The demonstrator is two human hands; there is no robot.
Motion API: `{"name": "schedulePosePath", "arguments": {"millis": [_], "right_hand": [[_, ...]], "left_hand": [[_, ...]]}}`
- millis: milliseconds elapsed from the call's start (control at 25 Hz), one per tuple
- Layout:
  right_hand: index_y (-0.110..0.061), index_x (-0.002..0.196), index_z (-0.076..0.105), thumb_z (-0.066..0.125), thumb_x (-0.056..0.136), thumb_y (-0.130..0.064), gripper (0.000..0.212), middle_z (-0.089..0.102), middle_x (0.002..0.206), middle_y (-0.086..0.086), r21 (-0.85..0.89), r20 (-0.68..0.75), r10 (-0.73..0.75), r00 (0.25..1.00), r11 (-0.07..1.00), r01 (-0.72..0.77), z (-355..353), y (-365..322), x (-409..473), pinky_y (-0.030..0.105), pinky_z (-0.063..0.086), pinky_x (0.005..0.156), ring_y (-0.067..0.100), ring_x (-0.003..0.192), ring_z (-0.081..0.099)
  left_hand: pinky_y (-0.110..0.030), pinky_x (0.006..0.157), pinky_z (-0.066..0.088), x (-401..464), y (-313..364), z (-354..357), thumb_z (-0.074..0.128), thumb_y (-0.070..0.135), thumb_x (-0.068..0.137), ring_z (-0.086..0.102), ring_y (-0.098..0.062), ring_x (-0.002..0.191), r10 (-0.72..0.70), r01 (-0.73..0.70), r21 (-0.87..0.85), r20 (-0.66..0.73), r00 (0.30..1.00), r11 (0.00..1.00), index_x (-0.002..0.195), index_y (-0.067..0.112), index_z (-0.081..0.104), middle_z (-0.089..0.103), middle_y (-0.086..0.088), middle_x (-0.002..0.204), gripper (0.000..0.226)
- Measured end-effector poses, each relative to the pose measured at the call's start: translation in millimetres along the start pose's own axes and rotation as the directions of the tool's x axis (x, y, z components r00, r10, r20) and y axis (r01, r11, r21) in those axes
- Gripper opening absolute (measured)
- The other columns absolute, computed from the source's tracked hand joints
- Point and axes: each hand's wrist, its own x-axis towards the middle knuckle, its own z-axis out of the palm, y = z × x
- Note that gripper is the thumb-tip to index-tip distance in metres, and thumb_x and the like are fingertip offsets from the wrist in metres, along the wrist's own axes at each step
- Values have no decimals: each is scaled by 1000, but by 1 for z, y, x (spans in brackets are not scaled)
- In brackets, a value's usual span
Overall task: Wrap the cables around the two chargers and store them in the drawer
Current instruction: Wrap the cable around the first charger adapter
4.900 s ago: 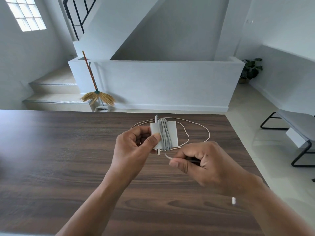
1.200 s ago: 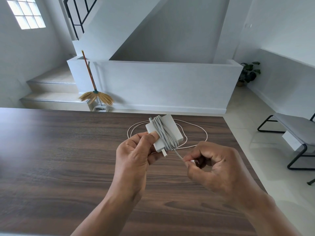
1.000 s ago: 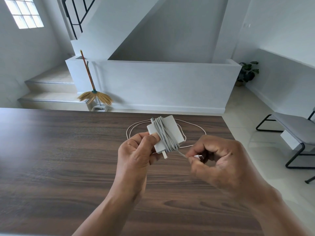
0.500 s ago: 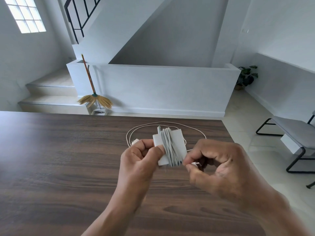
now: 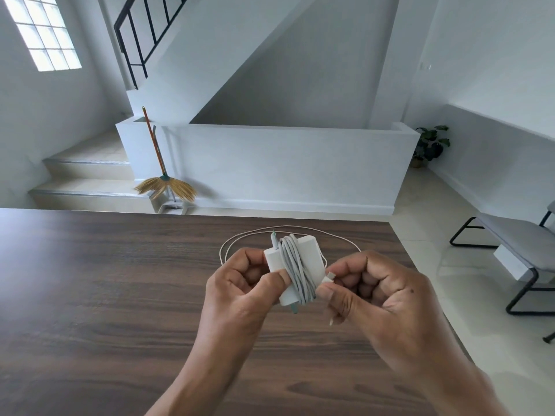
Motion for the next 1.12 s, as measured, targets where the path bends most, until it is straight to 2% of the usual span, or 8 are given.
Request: {"name": "schedulePosePath", "arguments": {"millis": [160,240,320,480,600,720,880,1120], "right_hand": [[-18,81,82,85,75,-17,6,78,73,8,-104,-160,-113,981,990,97,6,8,-1,42,63,54,20,57,71],[-17,91,83,83,83,-14,9,78,82,0,-244,-160,-208,965,956,165,10,14,-5,41,63,59,18,68,74],[-17,101,82,79,88,-11,14,78,90,-6,-324,-145,-255,956,925,197,14,19,-8,39,64,67,17,81,76],[-21,95,78,78,89,-15,9,79,89,-4,-212,-249,-186,951,968,134,15,28,-4,45,64,72,20,82,77],[-19,98,80,77,92,-12,11,76,93,-9,-305,-205,-239,949,937,170,18,29,-4,39,64,74,17,86,75],[-19,111,80,77,92,-12,21,71,98,-13,-373,-138,-254,957,909,187,20,29,-9,27,60,79,12,91,73],[-16,111,81,81,86,-3,28,72,97,-10,-502,-156,-325,933,839,209,22,32,-6,16,56,80,5,89,72],[-15,113,78,82,84,-4,32,75,98,-10,-516,-191,-311,931,839,174,28,37,-8,18,57,81,4,89,71]], "left_hand": [[-12,50,48,0,-2,1,74,10,73,64,-3,48,-20,20,5,5,1000,1000,94,-1,70,75,-3,64,24],[-13,50,49,-1,-4,2,80,4,80,65,-5,49,-35,35,10,-6,999,999,95,0,70,77,-5,66,19],[-12,49,48,0,-5,2,75,-4,87,64,-3,46,-46,47,12,-47,998,999,96,-2,69,77,-5,65,11],[-17,53,53,3,-7,2,73,-1,87,70,-9,54,-58,61,29,-75,995,998,97,0,70,81,-11,75,10],[-24,61,60,4,-8,2,73,1,88,77,-18,67,-61,64,36,-88,994,997,99,3,72,82,-13,82,11],[-28,65,62,6,-8,3,74,2,88,78,-19,69,-76,80,38,-109,991,996,100,3,72,83,-13,83,12],[-43,75,63,8,-12,6,74,5,89,78,-23,75,-122,127,39,-121,985,991,101,3,72,83,-13,86,12],[-50,81,64,8,-18,11,74,5,90,78,-25,78,-118,128,66,-134,984,990,103,1,72,82,-15,87,14]]}}
